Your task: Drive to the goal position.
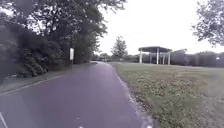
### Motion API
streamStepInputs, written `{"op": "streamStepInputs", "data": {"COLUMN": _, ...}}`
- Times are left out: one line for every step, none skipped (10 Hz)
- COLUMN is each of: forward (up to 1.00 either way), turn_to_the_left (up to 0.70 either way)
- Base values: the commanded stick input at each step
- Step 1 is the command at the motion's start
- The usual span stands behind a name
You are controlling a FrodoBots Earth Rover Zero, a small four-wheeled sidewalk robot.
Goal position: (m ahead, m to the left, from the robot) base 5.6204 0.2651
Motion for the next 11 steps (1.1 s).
{"op": "streamStepInputs", "data": {"forward": 0.70, "turn_to_the_left": 0.00}}
{"op": "streamStepInputs", "data": {"forward": 0.70, "turn_to_the_left": 0.00}}
{"op": "streamStepInputs", "data": {"forward": 0.70, "turn_to_the_left": 0.00}}
{"op": "streamStepInputs", "data": {"forward": 0.70, "turn_to_the_left": 0.00}}
{"op": "streamStepInputs", "data": {"forward": 0.70, "turn_to_the_left": 0.00}}
{"op": "streamStepInputs", "data": {"forward": 0.70, "turn_to_the_left": 0.00}}
{"op": "streamStepInputs", "data": {"forward": 0.70, "turn_to_the_left": 0.00}}
{"op": "streamStepInputs", "data": {"forward": 0.70, "turn_to_the_left": 0.00}}
{"op": "streamStepInputs", "data": {"forward": 0.70, "turn_to_the_left": 0.00}}
{"op": "streamStepInputs", "data": {"forward": 0.70, "turn_to_the_left": 0.00}}
{"op": "streamStepInputs", "data": {"forward": 0.70, "turn_to_the_left": 0.00}}
